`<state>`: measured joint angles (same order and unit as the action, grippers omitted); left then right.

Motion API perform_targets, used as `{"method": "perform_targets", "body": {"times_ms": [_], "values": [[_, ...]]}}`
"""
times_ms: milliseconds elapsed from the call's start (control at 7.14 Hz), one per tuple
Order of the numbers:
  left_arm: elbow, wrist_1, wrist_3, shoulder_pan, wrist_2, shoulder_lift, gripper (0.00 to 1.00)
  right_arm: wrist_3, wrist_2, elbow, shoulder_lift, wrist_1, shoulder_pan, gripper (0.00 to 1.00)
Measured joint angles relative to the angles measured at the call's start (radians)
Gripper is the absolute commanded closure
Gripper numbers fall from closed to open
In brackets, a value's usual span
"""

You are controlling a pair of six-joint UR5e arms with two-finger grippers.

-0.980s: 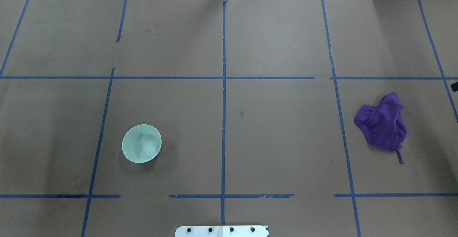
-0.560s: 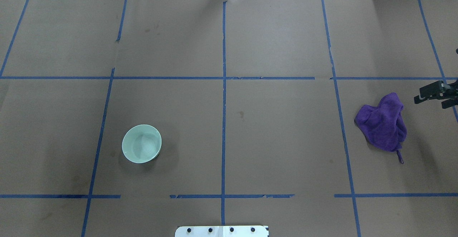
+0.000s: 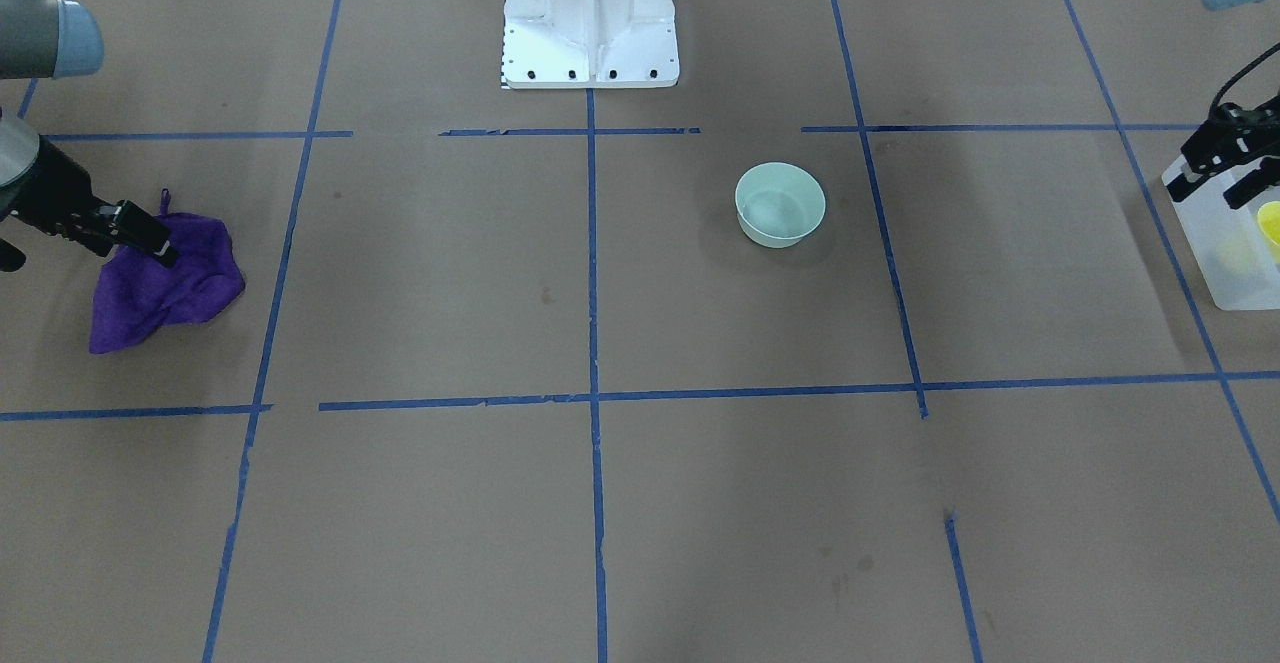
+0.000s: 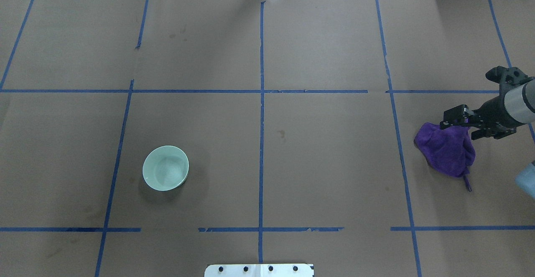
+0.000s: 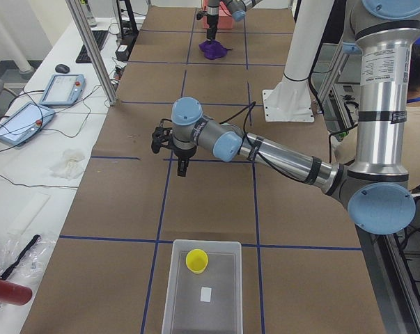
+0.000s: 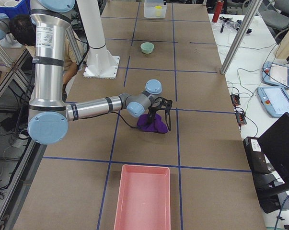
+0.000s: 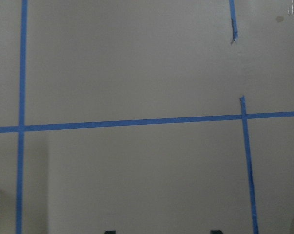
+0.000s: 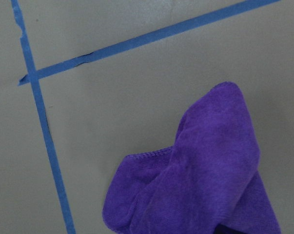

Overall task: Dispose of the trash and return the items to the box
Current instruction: 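Reach the right gripper down and grasp the purple cloth, then lift the purple cloth toward the pink bin while the left gripper grasps the green bowl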

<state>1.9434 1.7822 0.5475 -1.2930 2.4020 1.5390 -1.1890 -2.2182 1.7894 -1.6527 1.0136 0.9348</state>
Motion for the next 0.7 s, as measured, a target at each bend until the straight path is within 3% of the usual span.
{"method": "perform_targets", "body": {"times_ms": [140,420,700], "values": [[0.005,0.047,0.109,0.067,-0.007,0.003,0.28,-0.037,0.011,0.001,-0.001,-0.001,-0.020,1.00],[0.019,0.129,0.303,0.198,-0.035,0.000,0.28,-0.082,0.050,0.007,-0.005,0.000,-0.057,1.00],[0.047,0.190,0.528,0.368,-0.120,0.006,0.27,-0.084,0.056,0.061,-0.009,0.024,-0.048,1.00]]}}
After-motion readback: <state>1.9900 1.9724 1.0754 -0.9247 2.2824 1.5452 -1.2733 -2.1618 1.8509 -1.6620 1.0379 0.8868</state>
